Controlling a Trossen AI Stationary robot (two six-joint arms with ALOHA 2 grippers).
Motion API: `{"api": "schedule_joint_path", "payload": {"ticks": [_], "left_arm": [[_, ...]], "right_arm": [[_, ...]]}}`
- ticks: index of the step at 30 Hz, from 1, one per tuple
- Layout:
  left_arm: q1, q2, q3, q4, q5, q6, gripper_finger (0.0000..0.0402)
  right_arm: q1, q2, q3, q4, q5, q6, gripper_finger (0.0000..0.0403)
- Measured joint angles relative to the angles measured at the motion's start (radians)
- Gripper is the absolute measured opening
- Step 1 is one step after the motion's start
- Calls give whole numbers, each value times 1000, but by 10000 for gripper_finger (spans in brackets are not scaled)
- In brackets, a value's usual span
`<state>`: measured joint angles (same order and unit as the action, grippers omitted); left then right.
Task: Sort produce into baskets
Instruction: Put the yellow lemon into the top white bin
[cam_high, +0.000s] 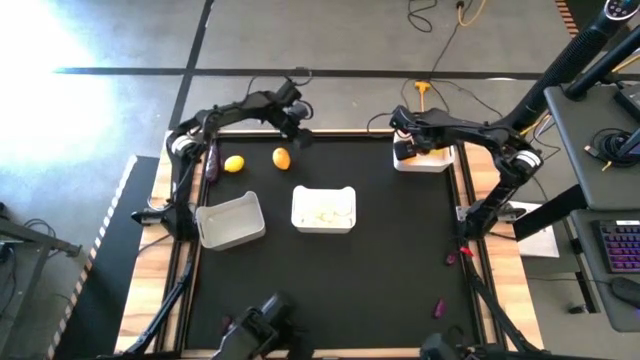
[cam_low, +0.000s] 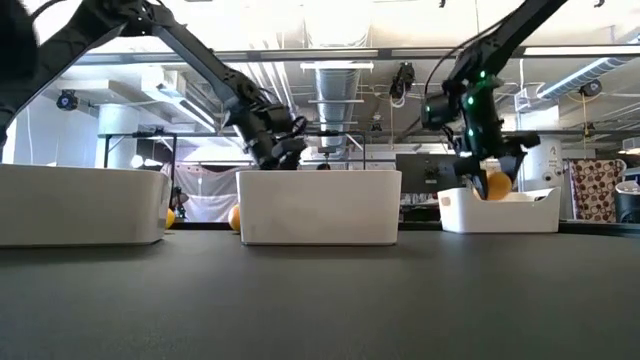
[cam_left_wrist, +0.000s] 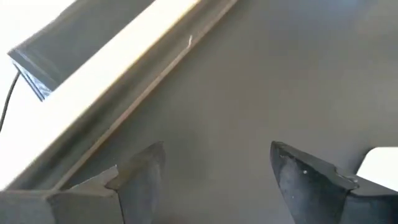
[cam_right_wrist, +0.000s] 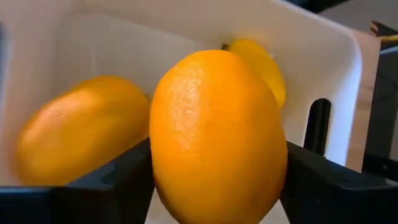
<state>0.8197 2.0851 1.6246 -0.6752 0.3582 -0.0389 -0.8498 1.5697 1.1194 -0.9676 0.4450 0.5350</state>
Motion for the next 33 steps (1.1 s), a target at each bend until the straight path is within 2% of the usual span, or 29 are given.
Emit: {"api": "schedule_joint_path", "payload": {"ticks": [5,8,13,20,26,33], "left_arm": [[30,-53,70,-120,-12,64,272],[46,-100,67,-191,-49,94,272],[53,-210,-9,-257,-108,132,272],[59,-344,-217,-303,-312,167,272],[58,-324,-357,-266,-319,186,272],[43,-218,-406,-135,-320,188,269]], "right_arm": [[-13,55,0,6,2,-21,306],[-13,75,7,21,2,-41,327],[-13,68,40,12,-1,-83,348],[13,-65,162,-48,-3,-83,352],[52,-183,272,-43,0,-82,345],[96,-264,373,-42,0,-73,336]]}}
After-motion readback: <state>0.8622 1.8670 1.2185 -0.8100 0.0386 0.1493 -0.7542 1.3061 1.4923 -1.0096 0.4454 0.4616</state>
